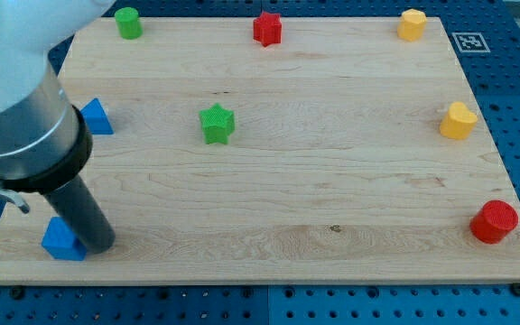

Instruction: Point at the green star

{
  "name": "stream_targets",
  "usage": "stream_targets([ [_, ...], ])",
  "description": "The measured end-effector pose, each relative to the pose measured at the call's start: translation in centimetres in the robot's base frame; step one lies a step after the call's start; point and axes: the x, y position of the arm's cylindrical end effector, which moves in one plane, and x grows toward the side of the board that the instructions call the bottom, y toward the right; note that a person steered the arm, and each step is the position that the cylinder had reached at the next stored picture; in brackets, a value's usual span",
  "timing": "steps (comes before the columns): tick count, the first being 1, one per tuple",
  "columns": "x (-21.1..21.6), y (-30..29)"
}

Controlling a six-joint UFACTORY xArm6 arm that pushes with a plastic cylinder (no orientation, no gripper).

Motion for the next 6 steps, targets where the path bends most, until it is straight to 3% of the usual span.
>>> stream_targets([
  [1, -0.9, 0.9],
  [3, -9.0, 6.6],
  [6, -19.1, 6.7],
])
